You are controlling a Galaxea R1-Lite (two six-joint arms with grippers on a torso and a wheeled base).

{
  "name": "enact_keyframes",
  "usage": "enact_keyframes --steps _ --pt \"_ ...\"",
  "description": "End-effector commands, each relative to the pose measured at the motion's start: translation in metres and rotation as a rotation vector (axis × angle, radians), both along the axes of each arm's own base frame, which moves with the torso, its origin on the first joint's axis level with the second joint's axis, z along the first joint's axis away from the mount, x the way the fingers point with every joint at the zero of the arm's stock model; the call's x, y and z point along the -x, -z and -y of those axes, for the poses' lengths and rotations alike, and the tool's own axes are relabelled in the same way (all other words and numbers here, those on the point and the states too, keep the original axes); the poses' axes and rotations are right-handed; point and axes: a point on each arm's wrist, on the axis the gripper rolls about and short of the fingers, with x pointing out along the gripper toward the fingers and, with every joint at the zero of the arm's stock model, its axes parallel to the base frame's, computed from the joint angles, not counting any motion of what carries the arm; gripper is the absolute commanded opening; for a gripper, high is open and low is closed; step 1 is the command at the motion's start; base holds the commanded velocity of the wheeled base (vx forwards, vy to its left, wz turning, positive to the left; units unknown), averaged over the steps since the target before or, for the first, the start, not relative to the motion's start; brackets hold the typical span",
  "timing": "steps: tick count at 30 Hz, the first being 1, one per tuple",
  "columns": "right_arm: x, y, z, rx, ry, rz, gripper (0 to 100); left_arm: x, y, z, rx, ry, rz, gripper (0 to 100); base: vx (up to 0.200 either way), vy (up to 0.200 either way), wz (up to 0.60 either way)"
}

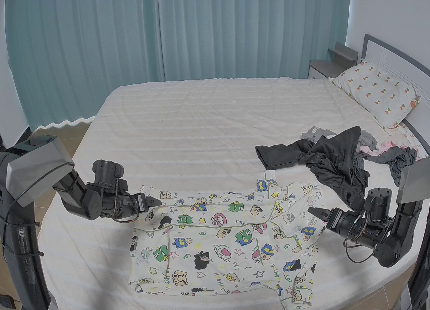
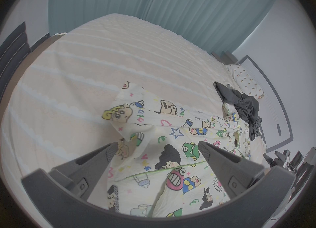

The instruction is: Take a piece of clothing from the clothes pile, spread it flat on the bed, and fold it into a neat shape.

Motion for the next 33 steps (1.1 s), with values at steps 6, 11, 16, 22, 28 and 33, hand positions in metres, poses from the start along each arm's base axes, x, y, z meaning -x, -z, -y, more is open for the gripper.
enact_keyframes --steps 6,11,16,22,28,33 --pt "0.0 0.0 0.0 0.0 -0.002 -0.002 100 -0.007 0.022 0.012 -0.057 -0.014 -0.027 0 0.0 0.0 0.0" --pt "0.0 0.0 0.0 0.0 0.0 -0.002 100 -0.004 0.022 0.008 -0.093 -0.054 -0.035 0 0.0 0.0 0.0" --pt "0.0 0.0 0.0 -0.001 -0.003 -0.002 100 0.004 0.017 -0.003 -0.112 -0.092 -0.044 0 0.0 0.0 0.0" --pt "0.0 0.001 0.0 0.0 -0.003 -0.004 100 0.014 0.016 -0.017 -0.119 -0.123 -0.068 0 0.0 0.0 0.0" --pt "0.0 0.001 0.0 0.0 -0.003 -0.005 100 0.023 0.021 -0.03 -0.142 -0.162 -0.104 0 0.0 0.0 0.0" --pt "0.0 0.001 0.0 -0.001 -0.002 -0.006 100 0.025 0.023 -0.042 -0.169 -0.173 -0.11 0 0.0 0.0 0.0"
